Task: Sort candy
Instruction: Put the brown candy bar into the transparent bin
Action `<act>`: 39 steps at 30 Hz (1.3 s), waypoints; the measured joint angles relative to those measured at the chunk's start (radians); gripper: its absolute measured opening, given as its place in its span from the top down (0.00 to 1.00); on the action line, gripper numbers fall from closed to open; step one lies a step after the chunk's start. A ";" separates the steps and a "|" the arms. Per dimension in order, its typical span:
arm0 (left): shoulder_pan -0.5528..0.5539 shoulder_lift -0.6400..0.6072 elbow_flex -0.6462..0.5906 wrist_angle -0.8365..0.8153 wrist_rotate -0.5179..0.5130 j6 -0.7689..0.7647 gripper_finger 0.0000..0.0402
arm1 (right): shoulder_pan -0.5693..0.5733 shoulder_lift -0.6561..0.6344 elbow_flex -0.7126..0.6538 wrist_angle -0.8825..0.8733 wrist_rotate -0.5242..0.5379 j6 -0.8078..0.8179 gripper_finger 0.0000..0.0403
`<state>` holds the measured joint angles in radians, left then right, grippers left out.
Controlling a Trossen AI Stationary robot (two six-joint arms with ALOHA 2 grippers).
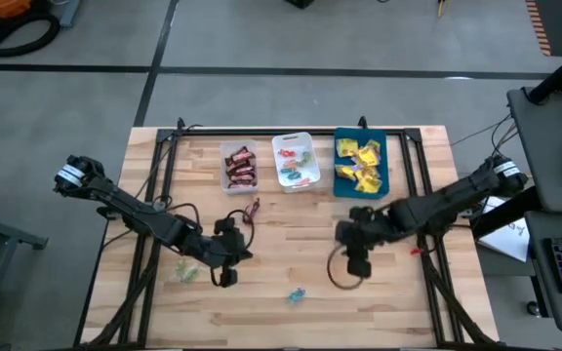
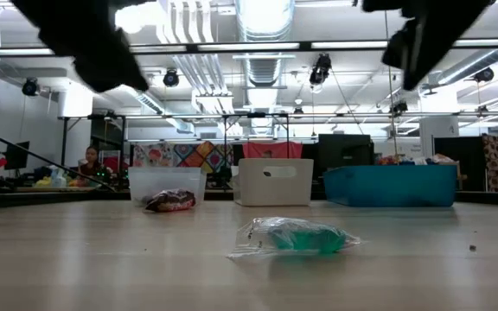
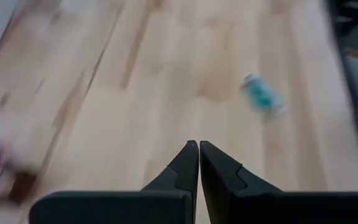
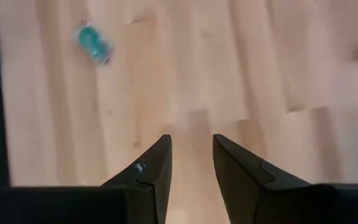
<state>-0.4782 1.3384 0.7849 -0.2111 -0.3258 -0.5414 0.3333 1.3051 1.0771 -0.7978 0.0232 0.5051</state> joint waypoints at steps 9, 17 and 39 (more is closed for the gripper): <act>0.031 0.045 -0.010 -0.092 -0.237 -0.293 0.96 | 0.102 0.083 0.000 0.033 0.031 0.107 0.73; 0.129 0.137 -0.010 -0.079 -0.268 -0.402 0.71 | 0.099 0.132 0.000 0.039 0.032 0.077 0.73; 0.221 0.450 0.163 -0.348 -0.384 -0.498 0.43 | 0.098 0.137 -0.001 0.049 0.038 0.070 0.73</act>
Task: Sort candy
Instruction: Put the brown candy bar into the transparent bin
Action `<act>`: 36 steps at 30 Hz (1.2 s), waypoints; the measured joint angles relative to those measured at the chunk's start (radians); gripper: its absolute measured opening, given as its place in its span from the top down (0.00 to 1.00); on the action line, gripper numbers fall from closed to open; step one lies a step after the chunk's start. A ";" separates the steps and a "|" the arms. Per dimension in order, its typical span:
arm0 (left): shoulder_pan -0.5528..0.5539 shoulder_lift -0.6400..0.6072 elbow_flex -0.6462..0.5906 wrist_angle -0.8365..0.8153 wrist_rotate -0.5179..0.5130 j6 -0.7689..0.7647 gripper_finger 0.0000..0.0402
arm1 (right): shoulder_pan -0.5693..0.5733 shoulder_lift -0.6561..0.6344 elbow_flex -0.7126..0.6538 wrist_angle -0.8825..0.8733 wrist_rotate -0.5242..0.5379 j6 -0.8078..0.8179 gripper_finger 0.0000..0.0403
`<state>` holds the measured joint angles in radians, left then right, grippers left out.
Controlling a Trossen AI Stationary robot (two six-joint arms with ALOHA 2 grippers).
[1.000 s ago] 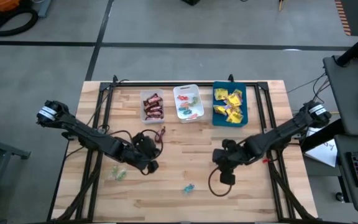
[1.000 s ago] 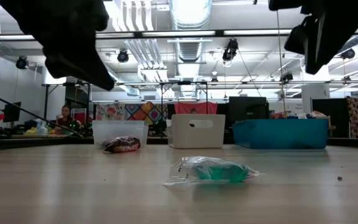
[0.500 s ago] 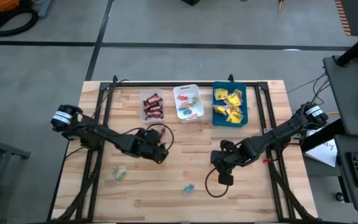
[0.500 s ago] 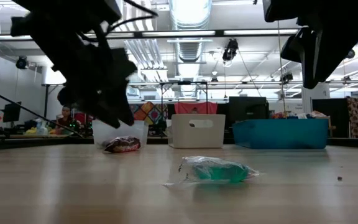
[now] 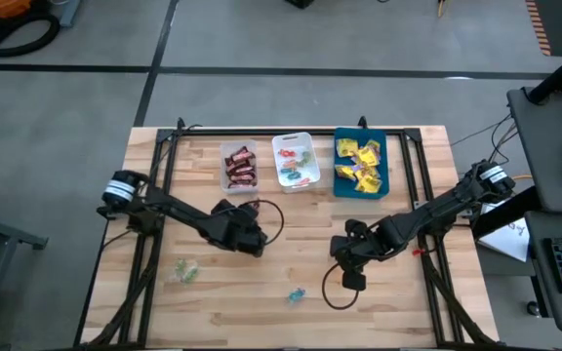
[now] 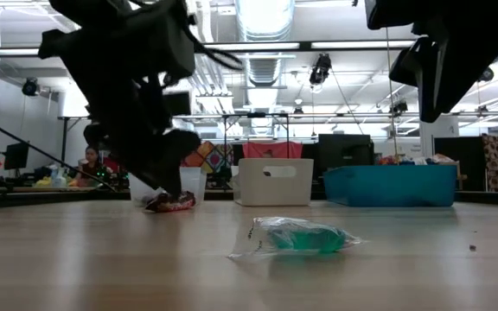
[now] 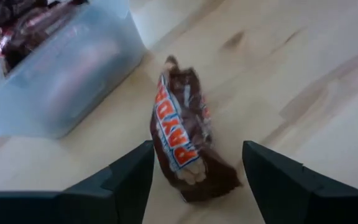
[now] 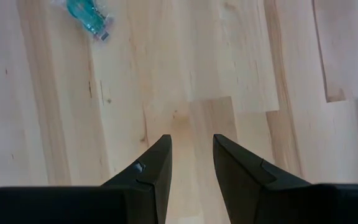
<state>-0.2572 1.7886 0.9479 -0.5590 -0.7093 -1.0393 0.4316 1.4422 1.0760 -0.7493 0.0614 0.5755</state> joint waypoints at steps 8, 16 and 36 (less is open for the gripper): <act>0.004 0.053 -0.003 0.009 0.026 0.002 0.52 | 0.000 0.000 0.000 0.000 0.018 0.000 0.73; 0.001 0.060 -0.002 0.025 0.044 0.008 0.74 | 0.000 0.000 0.000 0.007 0.019 0.007 0.73; -0.035 -0.212 0.013 0.002 0.150 0.380 0.91 | 0.000 0.000 0.000 0.035 0.020 0.008 0.73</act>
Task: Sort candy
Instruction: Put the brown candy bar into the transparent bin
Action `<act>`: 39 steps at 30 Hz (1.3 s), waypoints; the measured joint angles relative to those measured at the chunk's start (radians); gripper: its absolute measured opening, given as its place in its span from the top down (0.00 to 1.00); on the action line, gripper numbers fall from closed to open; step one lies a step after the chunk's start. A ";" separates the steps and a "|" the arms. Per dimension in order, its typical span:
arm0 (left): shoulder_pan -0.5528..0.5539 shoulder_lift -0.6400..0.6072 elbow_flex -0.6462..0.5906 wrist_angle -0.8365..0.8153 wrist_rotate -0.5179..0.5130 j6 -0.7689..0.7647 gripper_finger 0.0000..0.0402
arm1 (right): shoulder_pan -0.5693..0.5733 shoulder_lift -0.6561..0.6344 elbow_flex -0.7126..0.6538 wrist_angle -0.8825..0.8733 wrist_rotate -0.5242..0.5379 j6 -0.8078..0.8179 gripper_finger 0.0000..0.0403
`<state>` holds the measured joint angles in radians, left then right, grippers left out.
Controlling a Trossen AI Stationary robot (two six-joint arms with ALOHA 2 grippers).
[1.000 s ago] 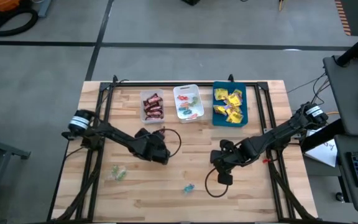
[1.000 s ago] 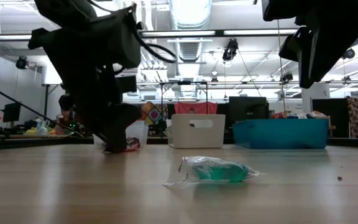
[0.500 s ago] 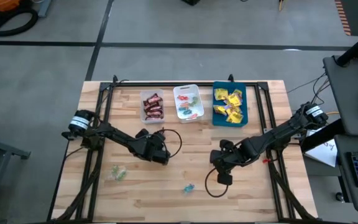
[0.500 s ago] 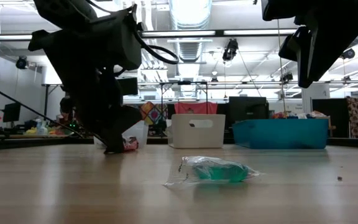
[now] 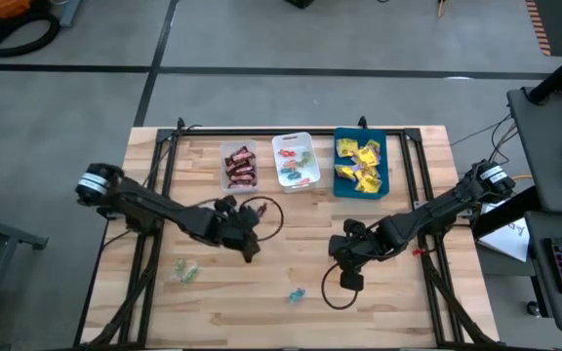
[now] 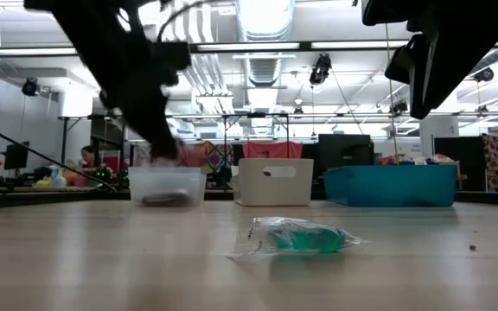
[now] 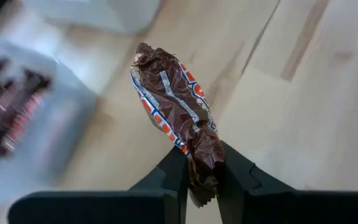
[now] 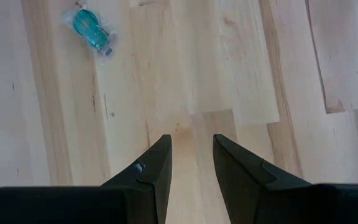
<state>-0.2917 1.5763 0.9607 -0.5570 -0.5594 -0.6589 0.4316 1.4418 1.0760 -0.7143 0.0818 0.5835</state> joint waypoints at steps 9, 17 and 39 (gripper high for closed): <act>0.158 -0.216 -0.001 -0.130 -0.044 0.165 0.91 | 0.000 0.000 0.000 0.008 0.019 0.000 0.73; 0.411 -0.238 -0.016 -0.214 0.013 0.681 0.91 | 0.000 0.000 0.000 0.016 0.026 -0.001 0.73; 0.830 -0.151 -0.069 -0.027 0.499 1.342 0.91 | 0.000 0.000 0.000 0.017 0.053 -0.034 0.73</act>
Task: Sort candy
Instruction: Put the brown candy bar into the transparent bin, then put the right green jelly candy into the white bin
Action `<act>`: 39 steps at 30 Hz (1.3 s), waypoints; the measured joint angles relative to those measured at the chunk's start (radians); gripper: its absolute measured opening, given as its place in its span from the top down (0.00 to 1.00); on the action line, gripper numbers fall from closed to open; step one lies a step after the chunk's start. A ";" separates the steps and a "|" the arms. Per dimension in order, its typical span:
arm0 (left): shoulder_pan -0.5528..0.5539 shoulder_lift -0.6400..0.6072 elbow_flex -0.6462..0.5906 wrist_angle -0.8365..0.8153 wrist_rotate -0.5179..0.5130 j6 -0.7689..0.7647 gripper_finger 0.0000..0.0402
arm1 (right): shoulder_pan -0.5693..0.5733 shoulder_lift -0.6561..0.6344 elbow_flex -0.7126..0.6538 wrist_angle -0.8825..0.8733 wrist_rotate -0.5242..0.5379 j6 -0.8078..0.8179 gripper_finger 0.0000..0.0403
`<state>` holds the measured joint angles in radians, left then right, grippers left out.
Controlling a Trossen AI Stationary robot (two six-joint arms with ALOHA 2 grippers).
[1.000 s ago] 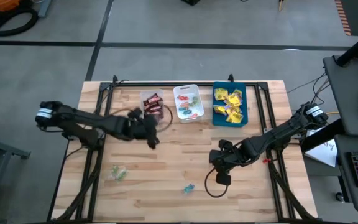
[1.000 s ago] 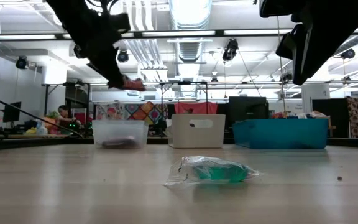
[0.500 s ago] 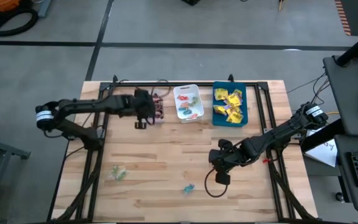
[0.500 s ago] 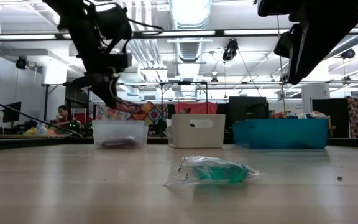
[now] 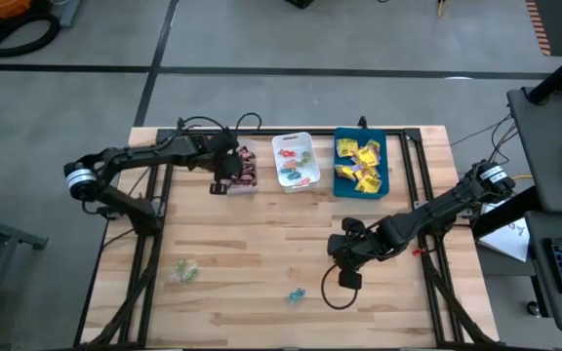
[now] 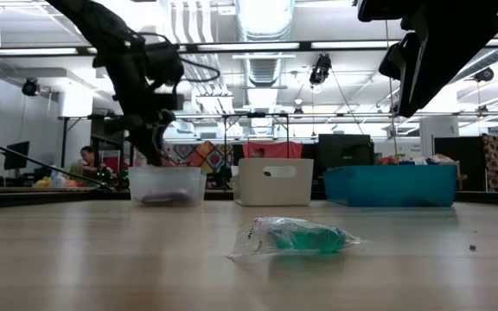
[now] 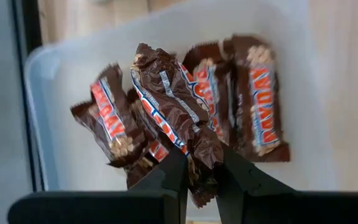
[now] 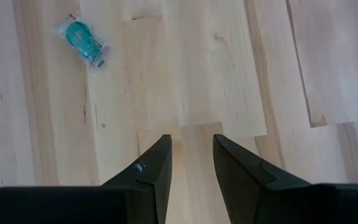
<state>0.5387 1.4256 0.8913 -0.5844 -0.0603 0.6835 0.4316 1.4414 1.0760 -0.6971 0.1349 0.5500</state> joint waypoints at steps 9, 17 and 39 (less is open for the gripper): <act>0.022 0.091 0.000 0.026 -0.061 -0.013 0.90 | 0.000 0.000 0.000 0.000 0.000 -0.001 0.73; 0.018 0.096 0.000 0.060 -0.162 -0.021 0.75 | 0.000 0.000 0.000 0.000 0.007 -0.005 0.73; -0.002 0.093 0.276 -0.356 -0.193 -0.595 0.50 | 0.000 0.000 0.000 0.000 0.026 -0.012 0.73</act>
<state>0.5367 1.5186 1.1674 -0.9403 -0.2531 0.0880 0.4316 1.4414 1.0760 -0.6971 0.1608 0.5381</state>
